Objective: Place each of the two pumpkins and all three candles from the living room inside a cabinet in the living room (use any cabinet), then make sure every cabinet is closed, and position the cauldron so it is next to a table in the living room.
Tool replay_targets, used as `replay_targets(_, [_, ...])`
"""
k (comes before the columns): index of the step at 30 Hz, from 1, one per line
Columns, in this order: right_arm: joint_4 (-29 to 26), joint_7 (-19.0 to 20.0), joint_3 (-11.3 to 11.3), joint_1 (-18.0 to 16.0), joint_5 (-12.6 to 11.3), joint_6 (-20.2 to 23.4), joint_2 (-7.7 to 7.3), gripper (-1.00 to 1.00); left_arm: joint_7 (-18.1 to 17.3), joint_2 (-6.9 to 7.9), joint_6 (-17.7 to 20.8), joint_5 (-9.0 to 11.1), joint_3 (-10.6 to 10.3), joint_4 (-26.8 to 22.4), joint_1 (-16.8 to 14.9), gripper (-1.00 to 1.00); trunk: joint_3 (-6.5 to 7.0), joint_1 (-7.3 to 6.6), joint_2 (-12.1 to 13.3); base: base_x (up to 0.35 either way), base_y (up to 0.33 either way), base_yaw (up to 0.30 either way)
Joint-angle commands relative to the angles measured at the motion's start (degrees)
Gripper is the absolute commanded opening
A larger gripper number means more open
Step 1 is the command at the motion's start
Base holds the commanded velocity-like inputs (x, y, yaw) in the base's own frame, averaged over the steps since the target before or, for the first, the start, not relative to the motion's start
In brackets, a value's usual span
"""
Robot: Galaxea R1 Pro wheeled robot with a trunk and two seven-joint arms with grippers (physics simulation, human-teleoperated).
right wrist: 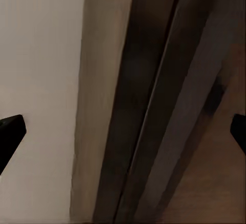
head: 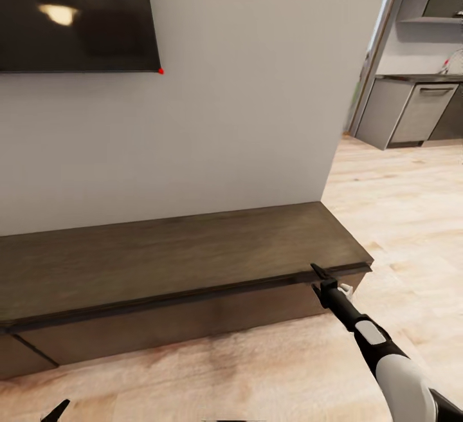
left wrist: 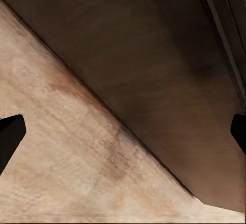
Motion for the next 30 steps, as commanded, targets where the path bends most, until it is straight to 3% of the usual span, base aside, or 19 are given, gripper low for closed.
replay_targets(1, [-3.98, -0.32, 0.15, 0.3, 0.14, -0.04, 0.27, 1.0, 0.17, 0.15, -0.05, -0.72, -2.22, 0.0, 0.0, 1.0, 0.0, 0.0, 0.0, -0.323, 0.0, 0.0])
replay_targets(3, [-8.6, -0.7, 0.99, 0.63, 0.76, -0.08, 0.58, 1.0, 0.5, 0.26, -0.23, -3.31, -5.45, 0.0, -0.33, 1.0, 0.0, 0.0, 0.0, -0.333, 0.0, 0.0])
replay_targets(5, [-9.63, -0.7, 3.37, 0.72, 2.1, -0.84, 0.73, 1.0, 0.79, 0.29, -0.3, -4.22, -7.2, -0.04, -0.97, 1.0, 0.0, 0.0, 0.0, -0.337, 0.0, 0.0])
replay_targets(6, [-10.65, -0.92, 6.54, 0.74, 4.24, -2.47, 0.68, 1.0, 2.3, 0.28, -0.31, -6.47, -10.19, -0.13, -1.95, 1.0, 0.0, 0.0, 0.0, -0.338, 0.0, 0.0])
replay_targets(8, [-15.66, -1.37, 12.79, 1.9, 10.74, -5.26, 0.22, 1.0, 8.0, -0.01, -0.09, -10.88, -17.34, -0.65, -4.58, 1.0, 0.22, -0.02, 0.01, -0.166, 0.0, 0.0])
replay_targets(11, [-23.97, -1.46, 15.84, 6.67, 22.42, -5.37, 0.04, 1.0, 11.07, -0.16, 0.2, -12.08, -21.2, -2.0, -5.52, 1.0, 0.88, -0.1, 0.05, -0.049, 0.0, 0.0])
replay_targets(13, [-31.71, -1.47, 16.53, 10.31, 30.2, -2.38, 0.02, 1.0, 11.8, -0.24, 0.22, -12.35, -22.09, -2.38, -5.77, 1.0, 1.33, -0.15, 0.08, -0.015, 0.0, 0.0])
replay_targets(14, [-37.44, -1.51, 16.64, 12.79, 33.45, 0.76, -0.01, 1.0, 12.0, -0.26, 0.33, -12.38, -22.31, -2.48, -6.06, 1.0, 1.55, -0.18, 0.09, -0.008, 0.0, 0.0])
replay_targets(15, [-46.82, -1.63, 16.67, 16.73, 36.96, 5.16, 0.0, 1.0, 12.2, -0.28, 0.58, -12.41, -22.5, -2.56, -6.89, 1.0, 1.77, -0.21, 0.11, -0.004, 0.0, 0.0])
replay_targets(18, [-62.1, -2.79, 16.7, 22.36, 42.17, 11.56, 0.3, 1.0, 12.35, -0.31, 2.42, -12.5, -22.96, -2.67, -8.84, 1.0, 2.44, -0.28, 0.15, -0.002, 0.0, -0.039])
replay_targets(20, [-66.34, -3.29, 16.69, 23.49, 44.19, 14.26, 0.36, 1.0, 12.58, -0.33, 2.92, -12.82, -24.39, -2.71, -9.41, 1.0, 2.91, -0.33, 0.17, -0.001, 0.0, -0.137])
replay_targets(23, [-69.48, -3.53, 16.64, 24.37, 46.22, 15.78, 0.04, 1.0, 19.24, -0.38, 2.69, -12.82, -27.64, -2.72, -9.8, 1.0, 3.61, -0.41, 0.21, 0.0, 0.0, -0.087])
replay_targets(24, [-69.99, -3.56, 16.63, 24.55, 47.33, 15.66, -0.07, 1.0, 23.7, -0.58, 1.69, -12.75, -29.95, -2.72, -9.66, 1.0, 3.83, -0.44, 0.23, 0.0, 0.0, -0.032])
replay_targets(26, [-70.27, -3.58, 16.62, 24.68, 50.75, 15.5, -0.1, 1.0, 27.72, -0.78, -0.5, -12.66, -32.29, -2.72, -9.41, 1.0, 4.28, -0.49, 0.25, 0.0, 0.0, -0.017])
replay_targets(28, [-70.34, -3.54, 16.62, 24.73, 53.58, 15.33, -0.05, 1.0, 29.66, -0.86, -1.67, -12.6, -33.31, -2.74, -9.0, 1.0, 4.73, -0.54, 0.28, 0.0, 0.0, -0.008])
replay_targets(30, [-70.07, -3.52, 16.62, 24.88, 54.91, 15.06, -0.06, 1.0, 30.47, -0.89, -2.17, -12.61, -33.7, -2.8, -8.66, 1.0, 5.17, -0.59, 0.31, 0.0, 0.0, -0.003])
